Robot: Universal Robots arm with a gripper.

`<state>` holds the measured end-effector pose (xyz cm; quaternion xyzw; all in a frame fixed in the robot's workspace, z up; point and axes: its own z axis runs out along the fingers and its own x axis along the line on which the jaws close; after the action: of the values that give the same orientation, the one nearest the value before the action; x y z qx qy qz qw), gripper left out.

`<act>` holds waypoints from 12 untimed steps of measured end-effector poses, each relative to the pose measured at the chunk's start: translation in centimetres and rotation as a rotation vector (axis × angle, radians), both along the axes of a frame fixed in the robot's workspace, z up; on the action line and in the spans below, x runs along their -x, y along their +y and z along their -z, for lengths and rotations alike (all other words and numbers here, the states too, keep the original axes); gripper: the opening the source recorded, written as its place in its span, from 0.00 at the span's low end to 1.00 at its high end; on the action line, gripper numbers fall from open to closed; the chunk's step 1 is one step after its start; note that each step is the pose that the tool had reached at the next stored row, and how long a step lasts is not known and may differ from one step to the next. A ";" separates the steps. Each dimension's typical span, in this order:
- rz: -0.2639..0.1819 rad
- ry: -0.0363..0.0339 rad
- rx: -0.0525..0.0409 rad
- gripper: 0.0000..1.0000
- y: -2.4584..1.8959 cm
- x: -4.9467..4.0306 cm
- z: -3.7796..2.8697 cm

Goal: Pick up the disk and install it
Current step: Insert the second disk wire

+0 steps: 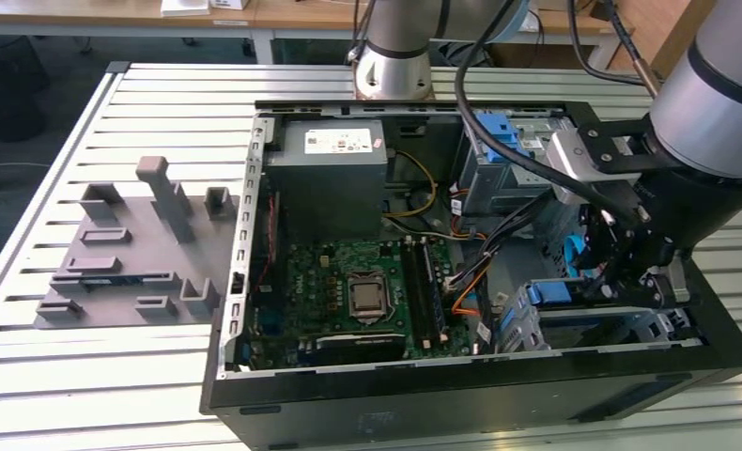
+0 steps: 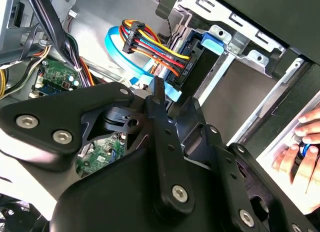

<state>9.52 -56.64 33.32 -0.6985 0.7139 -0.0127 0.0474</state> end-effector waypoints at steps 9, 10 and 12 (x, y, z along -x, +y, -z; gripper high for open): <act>0.000 0.0000 -0.0001 0.37 0.00 0.00 -0.31; 0.000 0.0001 -0.0001 0.37 0.00 0.00 -0.34; 0.000 0.0000 0.0001 0.37 0.00 0.00 -0.42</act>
<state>9.52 -56.64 33.74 -0.6985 0.7139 -0.0127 0.0473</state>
